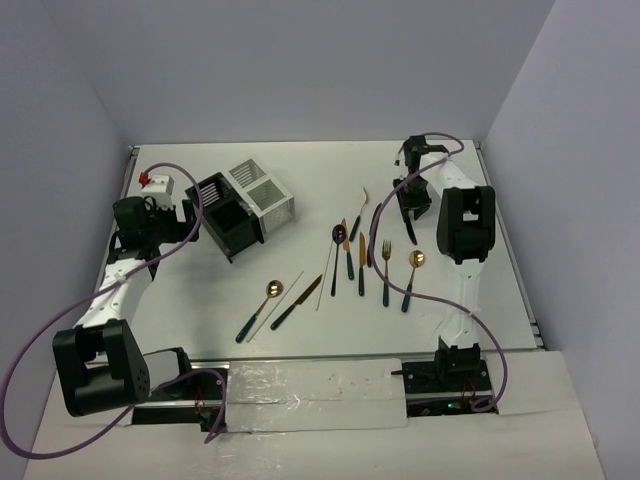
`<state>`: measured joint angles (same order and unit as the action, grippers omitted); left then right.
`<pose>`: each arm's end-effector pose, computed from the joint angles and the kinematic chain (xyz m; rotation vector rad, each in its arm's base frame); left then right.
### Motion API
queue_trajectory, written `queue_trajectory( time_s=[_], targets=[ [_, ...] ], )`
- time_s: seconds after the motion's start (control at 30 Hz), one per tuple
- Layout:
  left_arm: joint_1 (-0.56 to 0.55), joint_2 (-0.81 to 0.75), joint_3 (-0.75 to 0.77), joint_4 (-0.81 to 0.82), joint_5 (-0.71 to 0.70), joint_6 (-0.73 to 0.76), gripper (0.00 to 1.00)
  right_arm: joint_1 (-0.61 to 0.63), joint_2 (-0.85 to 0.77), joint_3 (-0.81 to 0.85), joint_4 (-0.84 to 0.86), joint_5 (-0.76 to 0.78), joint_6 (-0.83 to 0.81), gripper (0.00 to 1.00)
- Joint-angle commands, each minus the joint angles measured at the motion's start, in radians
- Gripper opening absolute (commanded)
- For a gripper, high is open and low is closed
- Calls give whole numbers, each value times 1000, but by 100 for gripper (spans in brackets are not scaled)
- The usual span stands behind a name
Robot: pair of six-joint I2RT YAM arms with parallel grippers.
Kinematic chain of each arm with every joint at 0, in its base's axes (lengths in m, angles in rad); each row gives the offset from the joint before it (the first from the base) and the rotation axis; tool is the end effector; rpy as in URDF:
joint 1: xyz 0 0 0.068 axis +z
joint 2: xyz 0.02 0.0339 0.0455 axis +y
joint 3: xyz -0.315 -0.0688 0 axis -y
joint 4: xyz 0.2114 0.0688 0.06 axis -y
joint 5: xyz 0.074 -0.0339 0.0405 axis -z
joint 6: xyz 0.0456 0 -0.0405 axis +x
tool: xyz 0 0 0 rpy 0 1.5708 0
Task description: Sort the eating utensils into containers
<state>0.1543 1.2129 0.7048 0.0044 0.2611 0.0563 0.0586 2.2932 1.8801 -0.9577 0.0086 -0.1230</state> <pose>0.2260 0.0232 0.3011 0.0585 2.0580 -0.1406 0.4690 0.0271 0.2027 -0.2655 2.9299 -0.0221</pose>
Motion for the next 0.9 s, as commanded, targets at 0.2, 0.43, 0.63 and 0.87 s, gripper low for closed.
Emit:
queue_trajectory(
  time_s=[0.2, 0.43, 0.63, 0.87],
  targets=[
    [8, 1, 48, 28, -14, -9, 99, 3, 60, 66, -18, 41, -29, 47],
    [7, 0, 42, 45, -25, -7, 99, 4, 74, 88, -47, 36, -41, 42],
    [7, 11, 48, 39, -26, -7, 99, 4, 92, 119, -67, 22, -64, 23],
    [7, 2, 45, 40, -29, -6, 99, 3, 94, 116, -55, 22, -92, 7]
  ],
)
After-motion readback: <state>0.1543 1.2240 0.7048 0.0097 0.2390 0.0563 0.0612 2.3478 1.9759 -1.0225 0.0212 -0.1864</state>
